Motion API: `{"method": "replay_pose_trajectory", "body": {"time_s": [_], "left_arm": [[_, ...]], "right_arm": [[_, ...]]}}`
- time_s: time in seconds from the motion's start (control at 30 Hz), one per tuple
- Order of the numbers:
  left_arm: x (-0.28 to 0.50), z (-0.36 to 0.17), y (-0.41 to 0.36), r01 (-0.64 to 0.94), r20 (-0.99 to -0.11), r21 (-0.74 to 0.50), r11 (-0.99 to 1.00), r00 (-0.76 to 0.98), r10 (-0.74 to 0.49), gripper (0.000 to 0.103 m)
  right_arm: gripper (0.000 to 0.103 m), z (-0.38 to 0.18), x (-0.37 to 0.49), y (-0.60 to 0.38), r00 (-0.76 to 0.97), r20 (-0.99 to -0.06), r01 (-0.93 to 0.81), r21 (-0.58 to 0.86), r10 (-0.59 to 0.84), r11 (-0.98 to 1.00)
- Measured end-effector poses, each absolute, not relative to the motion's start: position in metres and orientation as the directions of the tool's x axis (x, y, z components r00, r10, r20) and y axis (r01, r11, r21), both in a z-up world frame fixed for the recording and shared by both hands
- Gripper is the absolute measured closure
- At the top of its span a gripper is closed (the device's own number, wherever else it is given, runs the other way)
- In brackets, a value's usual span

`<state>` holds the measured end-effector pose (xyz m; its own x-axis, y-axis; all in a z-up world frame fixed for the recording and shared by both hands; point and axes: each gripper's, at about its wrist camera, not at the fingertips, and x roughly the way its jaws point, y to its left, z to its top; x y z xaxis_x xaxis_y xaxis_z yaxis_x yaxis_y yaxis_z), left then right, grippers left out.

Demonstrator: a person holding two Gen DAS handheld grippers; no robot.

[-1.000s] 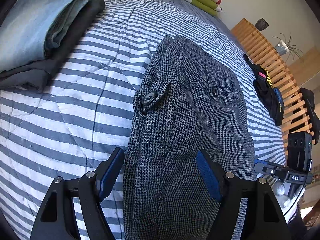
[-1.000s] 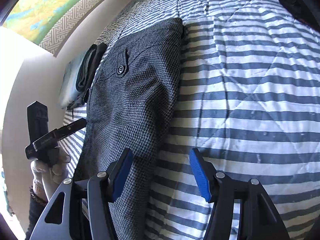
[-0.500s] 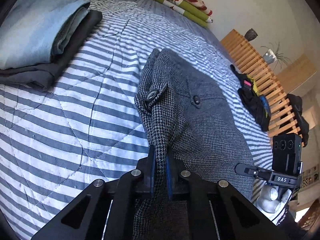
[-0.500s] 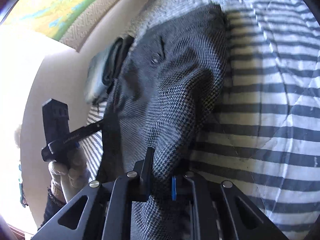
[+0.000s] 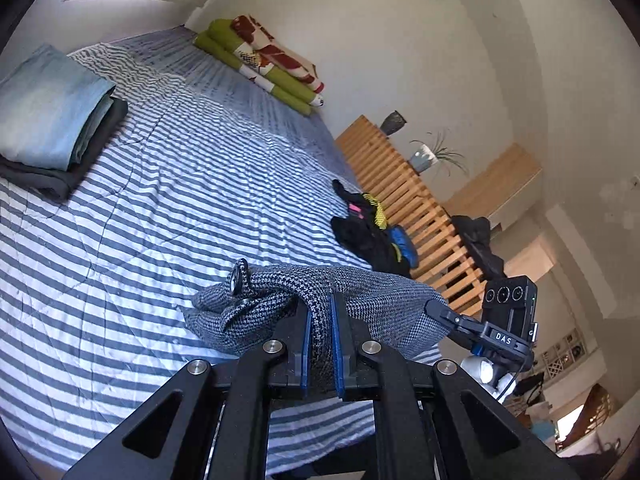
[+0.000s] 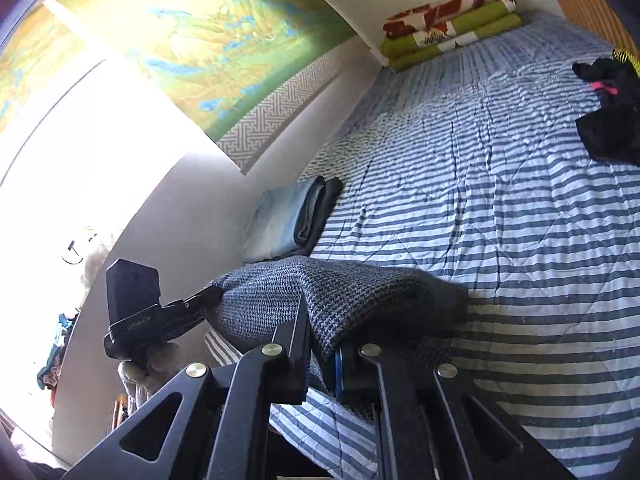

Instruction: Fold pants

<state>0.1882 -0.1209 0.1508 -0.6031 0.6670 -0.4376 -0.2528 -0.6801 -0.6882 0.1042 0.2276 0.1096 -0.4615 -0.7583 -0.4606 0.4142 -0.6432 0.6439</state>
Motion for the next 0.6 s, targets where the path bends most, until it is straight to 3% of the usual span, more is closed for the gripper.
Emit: {"method": "replay_pose_trajectory", "body": {"time_s": [0.17, 0.3, 0.6], "left_arm": [[0.245, 0.183, -0.109, -0.310, -0.406, -0.680, -0.664, -0.595, 0.694, 0.095], [0.255, 0.186, -0.104, -0.281, -0.446, -0.685, -0.672, -0.568, 0.692, 0.095], [0.134, 0.098, -0.116, -0.064, -0.552, -0.743, -0.666, -0.502, 0.665, 0.095]], "right_arm": [[0.095, 0.139, 0.155, 0.240, -0.483, -0.438, 0.476, 0.595, -0.758, -0.647], [0.095, 0.139, 0.172, 0.244, -0.481, -0.455, 0.471, 0.588, -0.750, -0.658], [0.096, 0.038, 0.052, 0.234, -0.395, -0.555, 0.253, 0.700, -0.732, -0.668]]}}
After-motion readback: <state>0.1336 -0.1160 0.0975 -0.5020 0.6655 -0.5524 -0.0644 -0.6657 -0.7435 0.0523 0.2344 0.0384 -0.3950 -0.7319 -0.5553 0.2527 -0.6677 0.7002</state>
